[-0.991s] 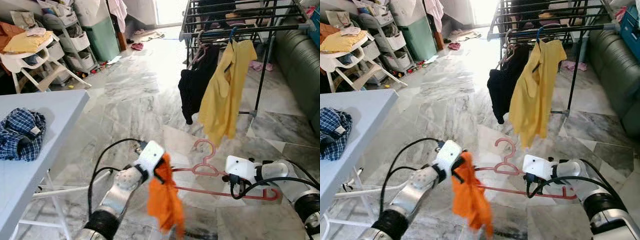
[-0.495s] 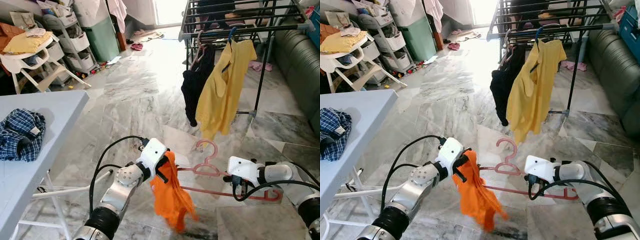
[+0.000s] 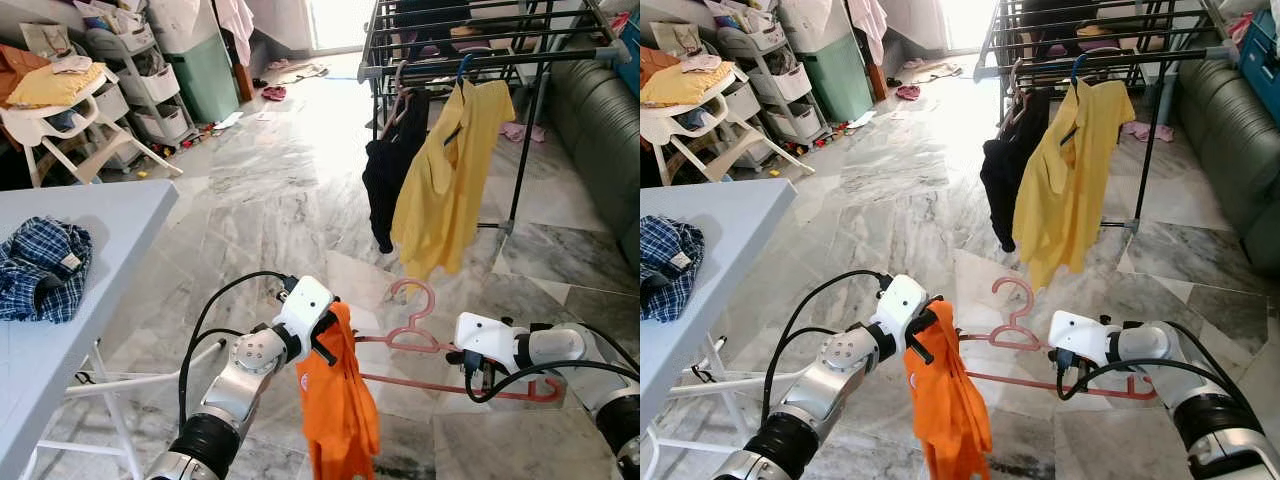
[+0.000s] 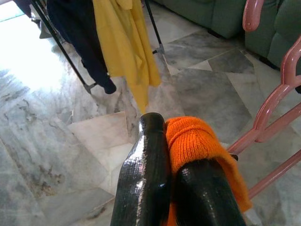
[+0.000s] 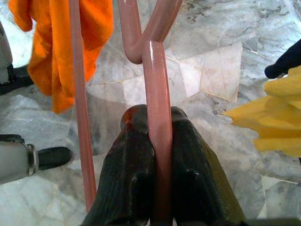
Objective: Hang hanger
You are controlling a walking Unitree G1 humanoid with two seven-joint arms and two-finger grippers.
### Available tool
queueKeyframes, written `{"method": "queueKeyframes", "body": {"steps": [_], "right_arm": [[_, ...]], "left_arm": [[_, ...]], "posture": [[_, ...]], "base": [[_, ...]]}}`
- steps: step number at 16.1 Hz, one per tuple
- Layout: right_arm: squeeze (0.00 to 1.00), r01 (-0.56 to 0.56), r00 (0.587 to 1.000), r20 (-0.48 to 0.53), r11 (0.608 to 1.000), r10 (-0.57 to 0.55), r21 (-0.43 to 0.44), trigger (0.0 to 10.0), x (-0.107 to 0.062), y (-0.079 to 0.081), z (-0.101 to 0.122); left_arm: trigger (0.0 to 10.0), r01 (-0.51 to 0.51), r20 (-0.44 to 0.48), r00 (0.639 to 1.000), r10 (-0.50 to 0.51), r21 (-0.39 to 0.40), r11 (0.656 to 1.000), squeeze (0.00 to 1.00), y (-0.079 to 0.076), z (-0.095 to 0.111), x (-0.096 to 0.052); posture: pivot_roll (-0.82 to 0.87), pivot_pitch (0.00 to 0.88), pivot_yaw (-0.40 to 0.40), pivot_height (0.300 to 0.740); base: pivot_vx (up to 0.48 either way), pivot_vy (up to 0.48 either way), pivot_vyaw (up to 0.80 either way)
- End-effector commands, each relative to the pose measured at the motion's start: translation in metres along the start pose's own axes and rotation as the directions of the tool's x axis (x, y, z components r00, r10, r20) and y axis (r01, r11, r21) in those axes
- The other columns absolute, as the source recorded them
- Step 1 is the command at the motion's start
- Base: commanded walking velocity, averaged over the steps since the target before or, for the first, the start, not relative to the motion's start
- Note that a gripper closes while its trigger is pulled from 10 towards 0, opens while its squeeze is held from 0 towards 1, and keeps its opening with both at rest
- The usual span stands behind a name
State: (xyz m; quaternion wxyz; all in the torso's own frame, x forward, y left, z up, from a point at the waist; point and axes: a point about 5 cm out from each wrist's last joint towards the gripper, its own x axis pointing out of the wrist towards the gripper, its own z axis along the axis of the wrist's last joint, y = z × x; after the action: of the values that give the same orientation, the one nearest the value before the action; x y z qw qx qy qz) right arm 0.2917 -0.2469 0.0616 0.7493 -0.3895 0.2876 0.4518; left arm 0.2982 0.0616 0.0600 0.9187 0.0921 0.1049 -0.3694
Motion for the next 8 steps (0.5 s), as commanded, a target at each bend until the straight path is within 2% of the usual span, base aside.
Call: {"method": "queueKeyframes", "body": {"steps": [1, 4, 5, 6, 7, 8], "right_arm": [[0.0, -0.004, 1.0, 0.025, 1.0, 0.004, -0.011, 10.0, 0.001, -0.002, 0.006], [0.0, -0.004, 1.0, 0.025, 1.0, 0.004, -0.011, 10.0, 0.001, -0.002, 0.006], [0.0, 0.058, 0.998, 0.027, 0.998, -0.058, 0.008, 10.0, 0.001, 0.003, 0.001], [0.0, 0.201, 0.979, 0.018, 0.978, -0.202, 0.052, 10.0, 0.005, 0.001, -0.003], [0.0, 0.254, 0.967, 0.023, 0.965, -0.255, 0.06, 10.0, 0.01, -0.001, 0.001], [0.0, 0.288, 0.957, 0.024, 0.955, -0.29, 0.067, 10.0, 0.012, -0.003, 0.004]], "left_arm": [[10.0, -0.005, 0.035, 0.999, 0.004, 0.023, 1.0, 0.0, 0.006, 0.009, 0.0], [10.0, -0.005, 0.035, 0.999, 0.004, 0.023, 1.0, 0.0, 0.006, 0.009, 0.0], [10.0, -0.093, 0.001, 0.996, 0.094, 0.162, 0.982, 0.0, 0.029, 0.006, -0.006], [10.0, -0.214, -0.037, 0.971, 0.237, 0.314, 0.925, 0.0, 0.056, 0.0, -0.017], [10.0, -0.26, -0.048, 0.956, 0.289, 0.318, 0.912, 0.0, 0.061, -0.004, -0.021], [10.0, -0.294, -0.058, 0.945, 0.323, 0.283, 0.913, 0.0, 0.063, -0.009, -0.023]], "posture": [[-0.09, 0.0, 0.177, 0.74], [-0.09, 0.0, 0.177, 0.74], [-0.1, 0.0, 0.165, 0.74], [-0.09, 0.0, 0.161, 0.74], [-0.09, 0.0, 0.156, 0.74], [-0.1, 0.0, 0.151, 0.74]], "base": [[0.0, 0.0, 0.0], [0.0, 0.0, 0.0], [0.0, 0.0, 0.0], [0.0, 0.0, 0.0], [0.0, 0.0, 0.0], [0.0, 0.0, 0.0]]}}
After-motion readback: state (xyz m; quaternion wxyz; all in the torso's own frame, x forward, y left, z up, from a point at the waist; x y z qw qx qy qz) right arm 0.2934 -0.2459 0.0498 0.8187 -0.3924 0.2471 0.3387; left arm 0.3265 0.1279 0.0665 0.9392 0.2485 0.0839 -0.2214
